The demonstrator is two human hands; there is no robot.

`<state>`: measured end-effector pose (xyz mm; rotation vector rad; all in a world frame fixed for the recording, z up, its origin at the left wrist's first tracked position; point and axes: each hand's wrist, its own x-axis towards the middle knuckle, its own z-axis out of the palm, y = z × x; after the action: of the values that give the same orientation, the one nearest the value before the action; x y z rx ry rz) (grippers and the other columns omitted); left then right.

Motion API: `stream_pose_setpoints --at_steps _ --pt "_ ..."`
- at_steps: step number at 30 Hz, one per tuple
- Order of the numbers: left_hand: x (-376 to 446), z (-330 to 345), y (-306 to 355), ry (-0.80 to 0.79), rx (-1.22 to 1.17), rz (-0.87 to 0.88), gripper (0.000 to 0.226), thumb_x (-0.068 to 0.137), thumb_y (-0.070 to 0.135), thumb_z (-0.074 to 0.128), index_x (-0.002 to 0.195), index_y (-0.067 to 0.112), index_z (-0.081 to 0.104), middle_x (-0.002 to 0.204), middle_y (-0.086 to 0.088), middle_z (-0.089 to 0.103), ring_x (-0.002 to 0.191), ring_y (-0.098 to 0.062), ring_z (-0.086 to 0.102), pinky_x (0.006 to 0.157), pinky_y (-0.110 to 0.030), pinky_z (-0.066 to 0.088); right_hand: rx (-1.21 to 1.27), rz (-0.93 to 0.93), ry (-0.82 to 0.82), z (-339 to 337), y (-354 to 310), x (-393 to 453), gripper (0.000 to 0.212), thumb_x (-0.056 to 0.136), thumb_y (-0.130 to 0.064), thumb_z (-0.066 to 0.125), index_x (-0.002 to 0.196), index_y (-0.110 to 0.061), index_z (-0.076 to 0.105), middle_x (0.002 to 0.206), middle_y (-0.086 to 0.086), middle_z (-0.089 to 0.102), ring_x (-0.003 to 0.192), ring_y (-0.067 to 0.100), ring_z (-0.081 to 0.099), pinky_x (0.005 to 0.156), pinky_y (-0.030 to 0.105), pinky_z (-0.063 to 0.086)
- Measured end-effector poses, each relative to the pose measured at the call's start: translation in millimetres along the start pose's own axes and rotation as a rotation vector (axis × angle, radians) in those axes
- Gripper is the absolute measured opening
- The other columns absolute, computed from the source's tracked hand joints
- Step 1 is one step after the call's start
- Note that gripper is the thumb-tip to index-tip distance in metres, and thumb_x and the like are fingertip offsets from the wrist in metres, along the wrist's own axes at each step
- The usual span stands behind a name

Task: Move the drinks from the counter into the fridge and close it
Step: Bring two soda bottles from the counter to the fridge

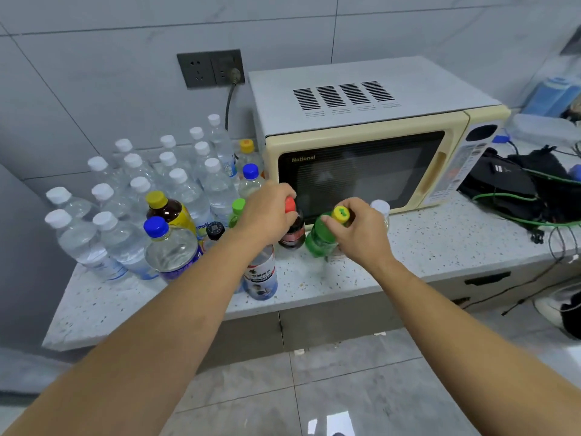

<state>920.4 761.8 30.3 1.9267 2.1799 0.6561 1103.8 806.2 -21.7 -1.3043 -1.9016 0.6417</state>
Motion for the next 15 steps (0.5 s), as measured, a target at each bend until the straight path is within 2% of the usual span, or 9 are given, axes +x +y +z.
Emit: stream_pose_setpoints --at_steps 2,4,7,9,11,15 --pt "-11 -2 0 0.078 -0.095 0.016 0.034 0.084 0.025 0.074 0.116 0.018 0.066 0.108 -0.004 0.058 0.095 -0.023 0.057 0.079 -0.03 0.04 0.023 0.042 0.07 -10 -2 -11 0.023 0.082 -0.034 0.079 0.085 -0.019 0.062 0.072 -0.011 0.058 0.064 0.004 0.053 0.057 0.011 0.04" --pt "-23 -3 1 0.121 -0.185 0.021 0.032 0.082 0.029 0.075 0.112 0.02 0.068 0.102 0.001 0.057 0.091 -0.018 0.055 0.077 -0.028 0.039 0.035 0.077 0.133 -19 0 -24 0.022 0.081 -0.034 0.079 0.083 -0.021 0.062 0.069 -0.011 0.058 0.062 0.002 0.052 0.055 0.01 0.041" --pt "-43 -1 6 0.138 -0.302 0.032 0.031 0.079 0.03 0.077 0.109 0.023 0.069 0.101 0.006 0.057 0.091 -0.013 0.054 0.077 -0.023 0.038 0.023 0.099 0.189 -28 3 -43 0.021 0.081 -0.033 0.079 0.085 -0.018 0.065 0.074 -0.003 0.062 0.066 0.01 0.054 0.059 0.016 0.042" --pt "-59 1 11 0.12 -0.351 0.037 0.03 0.079 0.028 0.078 0.108 0.024 0.07 0.099 0.008 0.054 0.089 -0.011 0.054 0.077 -0.019 0.04 0.003 0.11 0.188 -31 5 -56 0.023 0.08 -0.033 0.079 0.083 -0.016 0.064 0.072 -0.003 0.062 0.064 0.009 0.052 0.06 0.019 0.043" --pt "-79 4 15 0.074 -0.389 0.035 0.03 0.079 0.026 0.078 0.108 0.023 0.071 0.096 0.008 0.052 0.088 -0.012 0.055 0.08 -0.022 0.043 -0.011 0.121 0.163 -34 7 -70 0.024 0.08 -0.031 0.079 0.083 -0.013 0.065 0.073 0.0 0.064 0.065 0.009 0.052 0.061 0.025 0.044" --pt "-121 12 16 -0.033 -0.389 -0.004 0.022 0.079 0.025 0.078 0.101 0.023 0.073 0.097 0.004 0.055 0.089 -0.014 0.057 0.079 -0.026 0.045 0.007 0.083 0.077 -36 10 -105 0.018 0.08 -0.028 0.08 0.082 -0.026 0.062 0.072 -0.02 0.06 0.068 -0.008 0.056 0.059 0.009 0.039"
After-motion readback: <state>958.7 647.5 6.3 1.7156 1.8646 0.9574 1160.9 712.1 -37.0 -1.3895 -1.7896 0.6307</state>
